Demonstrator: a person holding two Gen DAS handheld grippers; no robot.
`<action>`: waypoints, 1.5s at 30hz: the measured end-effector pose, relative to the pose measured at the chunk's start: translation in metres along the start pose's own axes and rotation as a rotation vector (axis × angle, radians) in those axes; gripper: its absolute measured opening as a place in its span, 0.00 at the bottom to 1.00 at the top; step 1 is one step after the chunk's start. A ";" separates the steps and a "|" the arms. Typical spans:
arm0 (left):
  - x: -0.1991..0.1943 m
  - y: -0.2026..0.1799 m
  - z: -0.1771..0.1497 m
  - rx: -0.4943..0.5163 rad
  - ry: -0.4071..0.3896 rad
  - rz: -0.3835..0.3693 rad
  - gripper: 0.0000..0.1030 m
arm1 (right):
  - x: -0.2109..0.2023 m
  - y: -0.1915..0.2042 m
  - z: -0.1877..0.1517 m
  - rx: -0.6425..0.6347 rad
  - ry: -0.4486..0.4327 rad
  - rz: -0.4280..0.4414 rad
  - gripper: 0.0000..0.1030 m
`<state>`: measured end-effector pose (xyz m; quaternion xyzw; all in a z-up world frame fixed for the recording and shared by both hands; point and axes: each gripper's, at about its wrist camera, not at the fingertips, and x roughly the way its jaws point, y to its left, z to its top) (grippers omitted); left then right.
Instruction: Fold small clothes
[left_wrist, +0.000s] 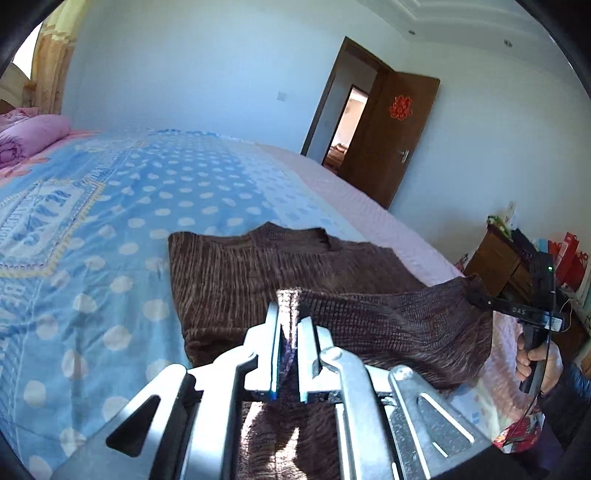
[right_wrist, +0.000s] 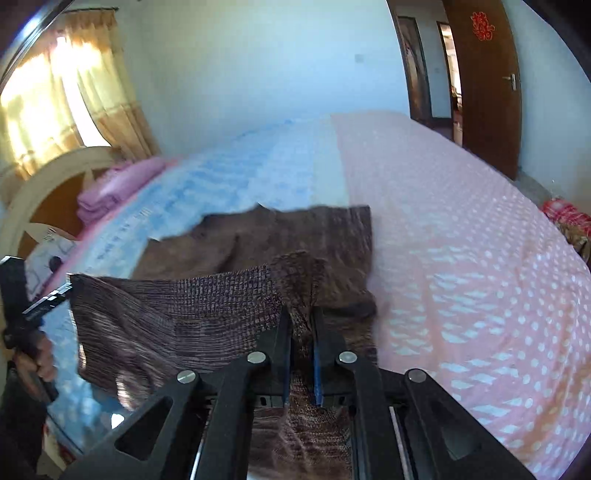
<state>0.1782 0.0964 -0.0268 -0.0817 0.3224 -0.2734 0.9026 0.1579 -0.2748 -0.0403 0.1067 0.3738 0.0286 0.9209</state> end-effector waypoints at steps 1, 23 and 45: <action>0.004 0.001 -0.002 -0.005 0.012 0.010 0.08 | 0.009 -0.007 0.000 0.010 0.020 -0.027 0.14; 0.037 0.016 -0.023 -0.058 0.117 0.082 0.08 | 0.078 0.036 -0.013 -0.418 0.181 -0.199 0.05; 0.056 0.038 -0.029 -0.166 0.174 0.051 0.28 | 0.056 -0.033 0.002 0.033 0.075 -0.070 0.54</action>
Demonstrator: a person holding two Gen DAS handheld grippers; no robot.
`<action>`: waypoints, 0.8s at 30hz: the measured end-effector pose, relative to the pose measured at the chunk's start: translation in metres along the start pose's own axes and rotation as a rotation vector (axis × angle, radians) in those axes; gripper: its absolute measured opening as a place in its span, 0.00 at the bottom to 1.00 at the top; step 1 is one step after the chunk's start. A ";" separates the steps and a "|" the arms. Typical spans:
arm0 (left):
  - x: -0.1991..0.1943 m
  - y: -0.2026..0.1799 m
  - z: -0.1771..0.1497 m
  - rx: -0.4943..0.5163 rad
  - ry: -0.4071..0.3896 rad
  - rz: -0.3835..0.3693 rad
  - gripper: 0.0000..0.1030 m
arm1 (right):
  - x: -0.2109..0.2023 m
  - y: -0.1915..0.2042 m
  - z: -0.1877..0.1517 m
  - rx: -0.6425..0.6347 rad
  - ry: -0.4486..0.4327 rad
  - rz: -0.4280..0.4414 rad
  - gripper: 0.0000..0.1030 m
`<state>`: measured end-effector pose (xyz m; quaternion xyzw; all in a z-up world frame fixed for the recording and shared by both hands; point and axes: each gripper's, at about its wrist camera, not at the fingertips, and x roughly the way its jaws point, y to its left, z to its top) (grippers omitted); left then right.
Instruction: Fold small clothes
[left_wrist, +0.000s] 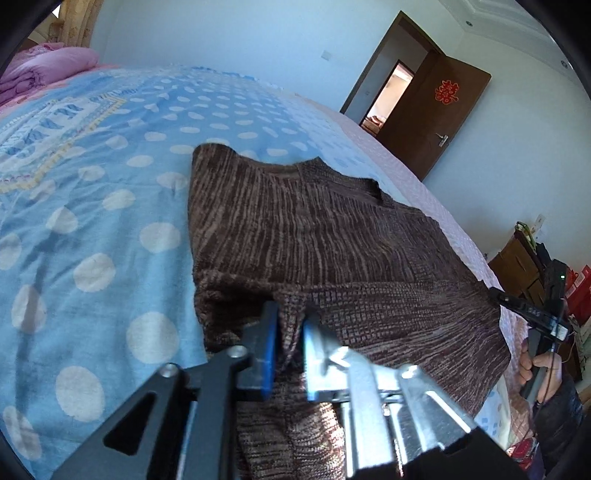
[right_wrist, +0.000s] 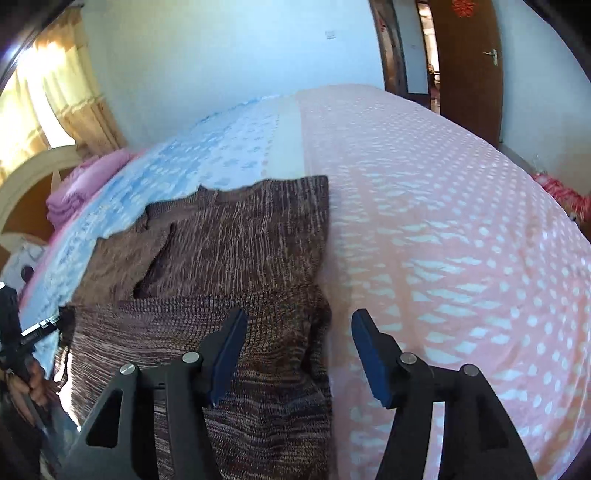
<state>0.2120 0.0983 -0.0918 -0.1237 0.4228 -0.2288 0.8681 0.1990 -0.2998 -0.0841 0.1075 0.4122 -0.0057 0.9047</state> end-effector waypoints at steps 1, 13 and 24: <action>0.001 -0.002 0.000 0.005 0.011 -0.003 0.40 | 0.005 0.002 0.000 -0.014 0.014 -0.011 0.41; -0.020 -0.026 -0.003 0.133 -0.054 0.032 0.08 | -0.054 0.048 -0.015 -0.187 -0.148 -0.152 0.04; -0.040 -0.026 0.044 0.048 -0.159 0.041 0.08 | -0.087 0.070 0.028 -0.228 -0.294 -0.162 0.04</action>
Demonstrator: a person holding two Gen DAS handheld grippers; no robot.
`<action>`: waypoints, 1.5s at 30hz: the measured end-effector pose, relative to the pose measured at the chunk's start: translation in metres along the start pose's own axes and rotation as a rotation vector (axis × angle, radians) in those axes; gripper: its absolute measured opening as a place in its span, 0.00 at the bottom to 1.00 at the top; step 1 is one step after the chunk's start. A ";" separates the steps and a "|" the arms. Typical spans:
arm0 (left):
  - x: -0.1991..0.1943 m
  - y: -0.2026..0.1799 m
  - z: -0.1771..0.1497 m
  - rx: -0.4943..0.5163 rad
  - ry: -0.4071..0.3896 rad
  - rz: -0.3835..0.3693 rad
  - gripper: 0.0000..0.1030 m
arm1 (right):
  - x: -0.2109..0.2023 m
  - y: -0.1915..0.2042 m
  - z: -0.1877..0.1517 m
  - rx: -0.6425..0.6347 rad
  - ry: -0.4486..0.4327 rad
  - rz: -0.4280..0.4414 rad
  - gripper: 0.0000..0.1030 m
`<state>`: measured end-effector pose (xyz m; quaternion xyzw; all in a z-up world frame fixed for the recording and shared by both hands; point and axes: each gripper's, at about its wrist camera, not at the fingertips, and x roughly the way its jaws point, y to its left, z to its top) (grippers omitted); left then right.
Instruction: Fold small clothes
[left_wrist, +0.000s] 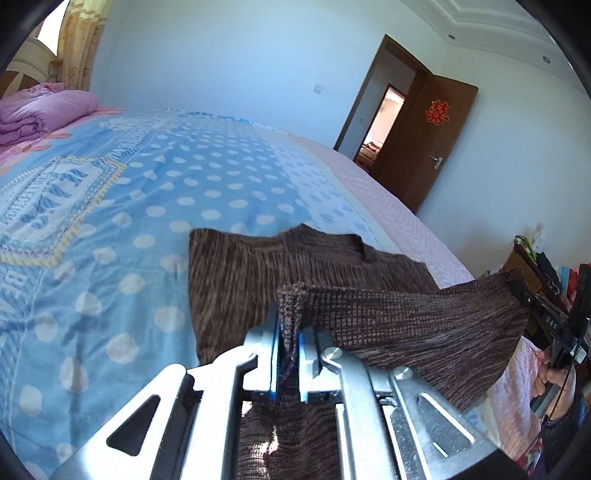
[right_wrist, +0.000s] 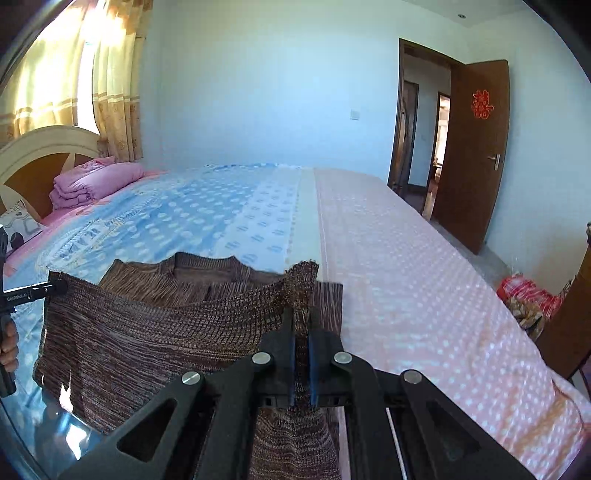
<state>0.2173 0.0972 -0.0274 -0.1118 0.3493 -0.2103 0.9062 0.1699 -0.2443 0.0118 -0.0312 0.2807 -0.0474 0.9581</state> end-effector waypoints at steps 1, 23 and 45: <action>0.004 0.002 0.005 -0.012 -0.001 0.007 0.08 | 0.005 0.001 0.004 -0.007 -0.002 -0.004 0.04; 0.151 0.040 0.063 -0.076 0.050 0.263 0.08 | 0.204 -0.014 0.036 0.021 0.093 -0.141 0.04; 0.083 0.006 0.024 0.033 0.060 0.287 0.54 | 0.097 -0.055 -0.004 0.249 0.091 -0.073 0.16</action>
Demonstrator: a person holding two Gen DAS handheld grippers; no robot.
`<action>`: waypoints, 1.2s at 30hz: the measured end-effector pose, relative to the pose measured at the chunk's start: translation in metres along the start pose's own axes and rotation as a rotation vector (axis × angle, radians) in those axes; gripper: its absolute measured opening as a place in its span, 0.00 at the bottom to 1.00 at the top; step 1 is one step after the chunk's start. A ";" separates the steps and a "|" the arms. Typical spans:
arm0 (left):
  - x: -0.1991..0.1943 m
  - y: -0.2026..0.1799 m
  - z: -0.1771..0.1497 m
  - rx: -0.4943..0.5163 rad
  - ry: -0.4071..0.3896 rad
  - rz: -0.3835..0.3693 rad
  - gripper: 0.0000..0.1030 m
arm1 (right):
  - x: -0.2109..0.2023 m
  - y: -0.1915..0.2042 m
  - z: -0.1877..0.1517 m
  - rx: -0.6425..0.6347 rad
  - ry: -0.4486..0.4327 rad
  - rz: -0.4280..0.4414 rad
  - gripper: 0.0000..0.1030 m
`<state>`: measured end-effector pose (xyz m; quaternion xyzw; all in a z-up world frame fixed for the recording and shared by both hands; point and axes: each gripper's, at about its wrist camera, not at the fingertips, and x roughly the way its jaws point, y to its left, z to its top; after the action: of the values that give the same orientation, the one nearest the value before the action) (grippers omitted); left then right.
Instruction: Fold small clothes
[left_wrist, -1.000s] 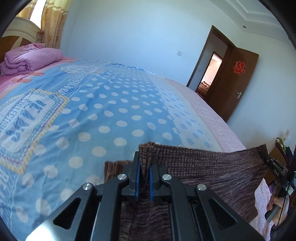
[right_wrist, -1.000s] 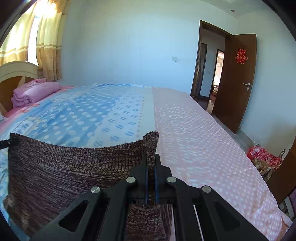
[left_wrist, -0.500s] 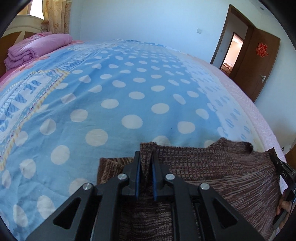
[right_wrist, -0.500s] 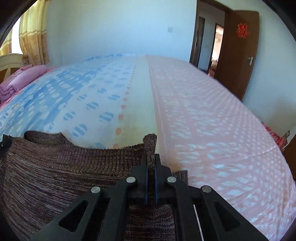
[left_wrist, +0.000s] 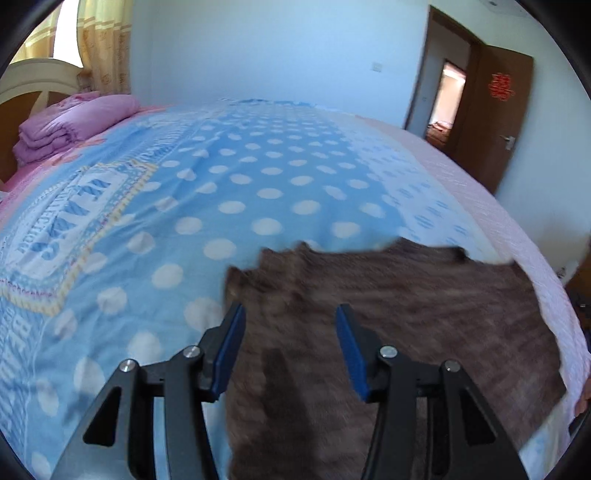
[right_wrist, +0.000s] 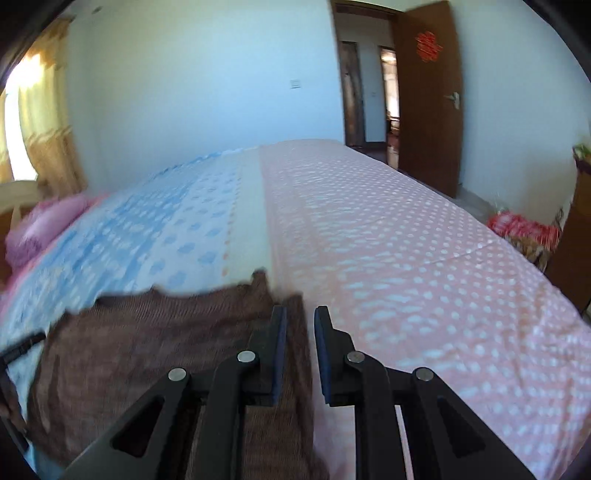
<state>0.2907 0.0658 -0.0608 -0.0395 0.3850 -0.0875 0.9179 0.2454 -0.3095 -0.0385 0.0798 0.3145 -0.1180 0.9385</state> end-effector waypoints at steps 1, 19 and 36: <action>-0.008 -0.008 -0.009 0.017 0.005 -0.019 0.60 | -0.008 0.008 -0.009 -0.036 0.016 0.010 0.16; -0.025 -0.058 -0.078 0.158 0.054 0.108 0.73 | -0.028 0.014 -0.103 -0.067 0.191 -0.023 0.15; -0.039 -0.048 -0.090 0.080 0.062 0.153 0.90 | -0.047 0.124 -0.117 -0.220 0.170 0.080 0.16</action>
<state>0.1929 0.0258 -0.0900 0.0295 0.4112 -0.0336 0.9104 0.1759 -0.1564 -0.0933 -0.0016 0.4005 -0.0381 0.9155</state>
